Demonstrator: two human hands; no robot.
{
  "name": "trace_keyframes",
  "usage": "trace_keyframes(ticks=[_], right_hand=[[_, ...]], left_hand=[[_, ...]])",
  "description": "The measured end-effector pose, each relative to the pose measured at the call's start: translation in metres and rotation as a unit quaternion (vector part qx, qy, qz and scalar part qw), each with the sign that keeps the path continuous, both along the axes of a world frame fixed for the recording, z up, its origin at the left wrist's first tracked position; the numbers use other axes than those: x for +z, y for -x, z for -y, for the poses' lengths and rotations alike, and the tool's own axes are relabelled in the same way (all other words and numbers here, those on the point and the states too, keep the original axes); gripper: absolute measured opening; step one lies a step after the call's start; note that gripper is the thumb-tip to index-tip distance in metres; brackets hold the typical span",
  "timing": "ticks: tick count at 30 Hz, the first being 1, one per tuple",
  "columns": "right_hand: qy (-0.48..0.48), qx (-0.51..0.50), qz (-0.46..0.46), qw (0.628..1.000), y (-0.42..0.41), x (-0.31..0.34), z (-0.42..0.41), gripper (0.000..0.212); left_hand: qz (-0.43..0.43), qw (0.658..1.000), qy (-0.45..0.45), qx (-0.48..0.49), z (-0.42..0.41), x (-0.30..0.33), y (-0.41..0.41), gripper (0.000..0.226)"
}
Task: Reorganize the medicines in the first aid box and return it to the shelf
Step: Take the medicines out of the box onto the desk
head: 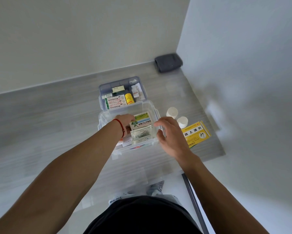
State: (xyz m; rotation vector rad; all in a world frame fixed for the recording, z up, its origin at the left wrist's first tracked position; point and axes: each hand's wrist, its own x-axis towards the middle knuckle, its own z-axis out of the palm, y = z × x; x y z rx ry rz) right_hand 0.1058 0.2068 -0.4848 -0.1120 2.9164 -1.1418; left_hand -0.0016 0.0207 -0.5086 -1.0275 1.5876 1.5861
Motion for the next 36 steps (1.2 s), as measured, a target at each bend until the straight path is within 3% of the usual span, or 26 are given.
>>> trace_keyframes(ticks=[2, 7, 9, 12, 17, 23, 28, 31, 36], right_hand=[[-0.006, -0.001, 0.002, 1.000, 0.000, -0.001, 0.000, 0.024], [0.001, 0.000, -0.001, 1.000, -0.001, -0.002, 0.000, 0.023], [0.010, 0.000, -0.003, 1.000, 0.000, 0.000, -0.001, 0.024], [0.037, -0.025, 0.005, 0.999, -0.001, 0.005, -0.001, 0.025], [0.090, -0.066, -0.016, 0.994, -0.002, 0.016, -0.004, 0.032], [0.127, 0.002, 0.009, 0.992, -0.004, 0.040, -0.024, 0.103], [-0.015, -0.005, 0.062, 0.998, -0.031, 0.037, -0.081, 0.093], [-0.036, -0.021, 0.094, 0.995, -0.061, 0.022, -0.106, 0.090], [-0.099, -0.001, 0.181, 0.978, -0.112, -0.020, -0.138, 0.088]], left_hand=[[-0.001, 0.999, 0.025, -0.024, 0.000, -0.002, 0.000, 0.029], [-0.077, 0.974, 0.195, -0.084, 0.004, 0.000, 0.004, 0.055], [-0.106, 0.968, 0.215, -0.078, 0.006, 0.005, 0.000, 0.047], [-0.174, 0.952, 0.239, -0.074, 0.014, 0.020, -0.016, 0.015], [-0.270, 0.950, 0.154, 0.022, 0.023, 0.059, -0.044, 0.010], [-0.321, 0.946, 0.019, -0.042, -0.026, 0.095, -0.070, 0.015], [-0.278, 0.945, 0.006, -0.173, -0.068, 0.077, -0.093, 0.019], [-0.294, 0.919, 0.051, -0.259, -0.076, 0.064, -0.101, 0.027], [-0.354, 0.885, 0.143, -0.267, -0.056, 0.062, -0.088, 0.019]])
